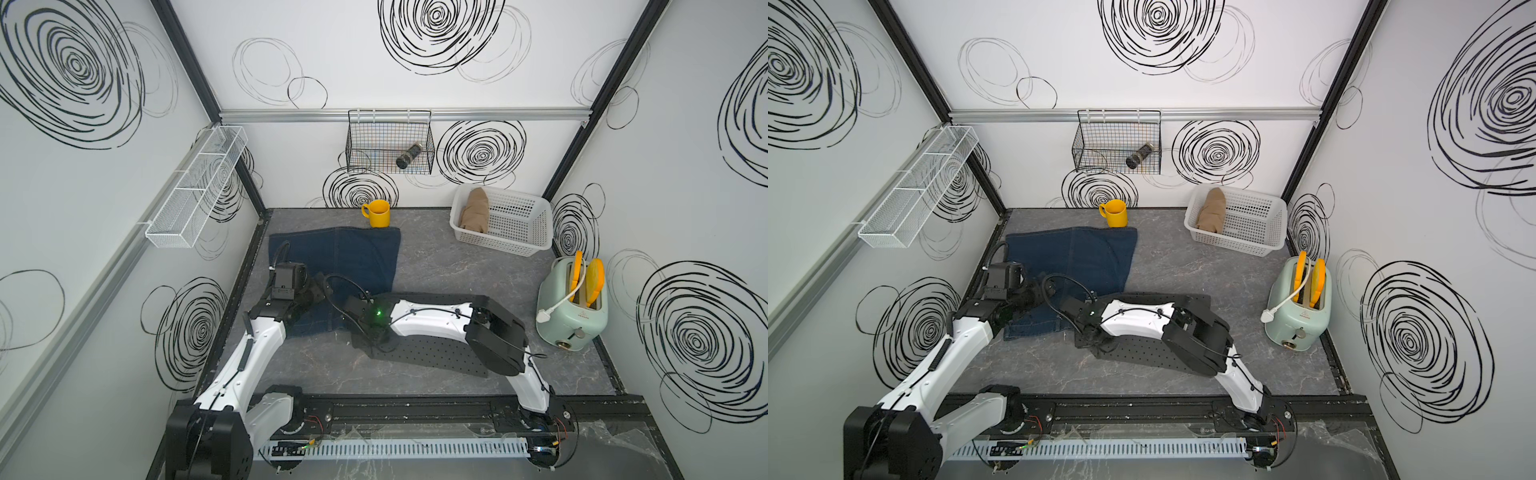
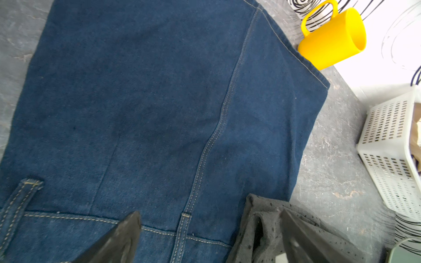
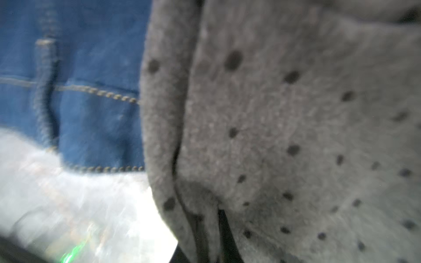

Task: Roll up the skirts
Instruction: Roll the skirt at the center of the board.

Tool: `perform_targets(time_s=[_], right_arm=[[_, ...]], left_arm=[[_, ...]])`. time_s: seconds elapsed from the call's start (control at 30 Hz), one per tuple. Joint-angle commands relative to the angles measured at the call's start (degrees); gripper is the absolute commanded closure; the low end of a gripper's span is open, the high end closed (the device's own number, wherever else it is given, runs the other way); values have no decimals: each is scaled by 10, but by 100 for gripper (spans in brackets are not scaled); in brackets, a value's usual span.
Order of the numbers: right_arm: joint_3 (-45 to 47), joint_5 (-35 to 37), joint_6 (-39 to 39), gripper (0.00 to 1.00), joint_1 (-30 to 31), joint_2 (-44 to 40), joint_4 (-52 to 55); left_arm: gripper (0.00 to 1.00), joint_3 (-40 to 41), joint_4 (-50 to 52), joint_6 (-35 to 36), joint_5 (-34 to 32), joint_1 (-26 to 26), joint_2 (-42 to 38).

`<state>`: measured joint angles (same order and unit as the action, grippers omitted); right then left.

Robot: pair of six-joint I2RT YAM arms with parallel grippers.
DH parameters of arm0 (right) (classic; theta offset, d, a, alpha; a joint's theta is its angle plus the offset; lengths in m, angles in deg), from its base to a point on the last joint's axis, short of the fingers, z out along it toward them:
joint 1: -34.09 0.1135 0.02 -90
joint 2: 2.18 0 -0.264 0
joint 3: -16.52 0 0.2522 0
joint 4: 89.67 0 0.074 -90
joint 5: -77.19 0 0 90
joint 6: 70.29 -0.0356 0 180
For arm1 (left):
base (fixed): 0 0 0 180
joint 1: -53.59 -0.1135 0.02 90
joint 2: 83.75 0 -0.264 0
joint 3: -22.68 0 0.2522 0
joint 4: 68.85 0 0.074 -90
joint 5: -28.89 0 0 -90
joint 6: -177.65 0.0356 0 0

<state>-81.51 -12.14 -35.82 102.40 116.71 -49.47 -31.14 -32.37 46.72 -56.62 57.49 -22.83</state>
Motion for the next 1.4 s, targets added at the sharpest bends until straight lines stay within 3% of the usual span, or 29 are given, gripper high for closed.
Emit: perform_targets(time_s=[0.0,0.1,0.23,0.47,0.63,0.83,1.23,1.3,1.37], right_arm=[[130,-98,36,100,-6,-81,-204],[257,-163,38,100,-25,-143,-338],[381,-221,43,100,-41,-210,-474],[502,-339,44,100,-87,-251,-649],[546,-385,38,100,-113,-263,-704],[577,-421,29,100,-121,-251,-760],[601,-417,31,100,-129,-256,-770],[601,-407,30,100,-128,-256,-768],[594,-390,32,100,-122,-256,-754]], left_arm=[[2,3,-32,15,14,43,-3],[2,9,-33,20,29,75,7],[4,36,-44,29,102,97,15],[4,73,-80,13,183,174,12],[3,102,-96,-34,205,194,13],[4,141,-172,-141,234,232,17],[1,132,-232,-206,209,291,94],[7,120,-219,-214,188,297,107],[22,102,-197,-213,165,305,122]])
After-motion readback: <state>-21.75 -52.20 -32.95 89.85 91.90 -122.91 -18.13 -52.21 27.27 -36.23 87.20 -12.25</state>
